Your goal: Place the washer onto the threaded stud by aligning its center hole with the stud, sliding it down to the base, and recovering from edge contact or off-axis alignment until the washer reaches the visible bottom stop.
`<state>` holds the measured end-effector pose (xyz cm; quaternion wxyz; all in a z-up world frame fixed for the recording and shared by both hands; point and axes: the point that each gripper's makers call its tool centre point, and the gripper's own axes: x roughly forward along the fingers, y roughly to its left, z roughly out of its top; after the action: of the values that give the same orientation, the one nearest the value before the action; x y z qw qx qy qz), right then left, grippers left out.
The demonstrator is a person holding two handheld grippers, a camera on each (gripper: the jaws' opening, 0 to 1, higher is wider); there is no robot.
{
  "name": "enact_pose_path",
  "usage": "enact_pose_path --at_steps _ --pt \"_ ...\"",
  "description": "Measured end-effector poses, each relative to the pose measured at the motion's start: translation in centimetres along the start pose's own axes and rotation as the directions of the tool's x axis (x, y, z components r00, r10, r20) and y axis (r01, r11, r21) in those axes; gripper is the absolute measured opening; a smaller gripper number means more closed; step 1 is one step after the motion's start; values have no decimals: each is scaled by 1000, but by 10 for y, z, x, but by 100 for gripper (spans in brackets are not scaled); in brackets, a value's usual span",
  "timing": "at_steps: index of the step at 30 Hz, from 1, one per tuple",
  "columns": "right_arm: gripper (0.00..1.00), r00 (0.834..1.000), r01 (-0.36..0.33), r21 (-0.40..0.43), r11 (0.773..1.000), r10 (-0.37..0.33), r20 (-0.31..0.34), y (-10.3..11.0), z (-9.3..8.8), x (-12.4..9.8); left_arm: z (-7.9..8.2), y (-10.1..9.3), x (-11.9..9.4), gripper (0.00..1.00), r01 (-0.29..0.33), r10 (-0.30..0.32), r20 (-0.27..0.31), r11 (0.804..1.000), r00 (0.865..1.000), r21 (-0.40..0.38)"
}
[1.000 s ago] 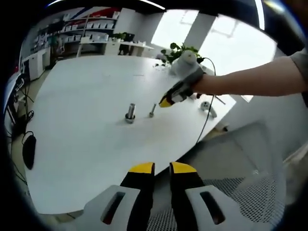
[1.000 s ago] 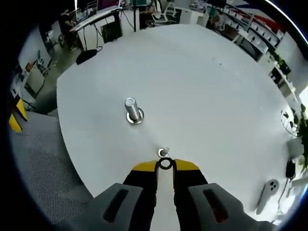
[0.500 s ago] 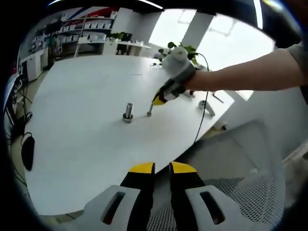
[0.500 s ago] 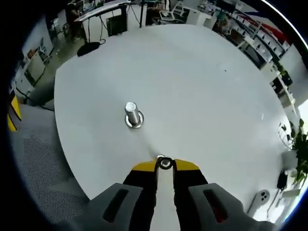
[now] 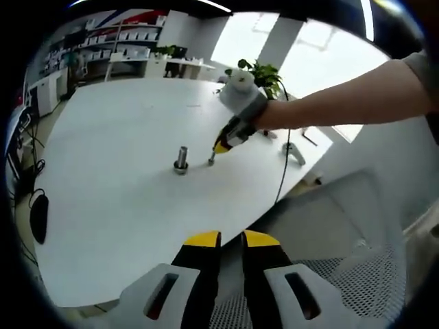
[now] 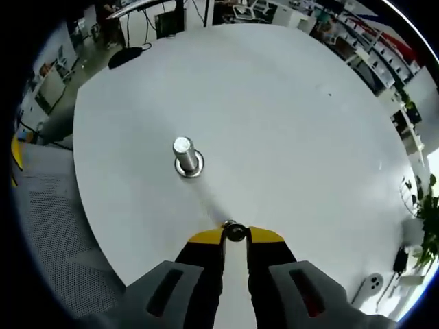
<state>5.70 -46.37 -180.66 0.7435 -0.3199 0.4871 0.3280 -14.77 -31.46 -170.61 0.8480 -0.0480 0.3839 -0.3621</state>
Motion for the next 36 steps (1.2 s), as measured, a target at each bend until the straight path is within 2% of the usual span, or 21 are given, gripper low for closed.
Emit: enact_pose_path --at_steps 11,18,26,33,36 --pt "13 998 -20 -8 1000 20 -64 0 -9 18 2 1 -1 9 -3 3 10 1000 1000 -5" --pt "14 996 -29 -5 1000 28 -80 1 -17 26 0 1 0 9 -3 3 1 1000 1000 -8" --pt "14 999 -28 42 999 30 -41 -2 -17 29 -1 2 0 9 -9 9 -3 1000 1000 -8" --pt "17 999 -39 88 995 42 -34 2 -22 31 -2 0 0 9 1 -1 -9 1000 1000 -4" --pt "19 999 -35 115 993 39 -28 4 -24 30 -6 8 1 9 -40 40 -35 999 999 -11"
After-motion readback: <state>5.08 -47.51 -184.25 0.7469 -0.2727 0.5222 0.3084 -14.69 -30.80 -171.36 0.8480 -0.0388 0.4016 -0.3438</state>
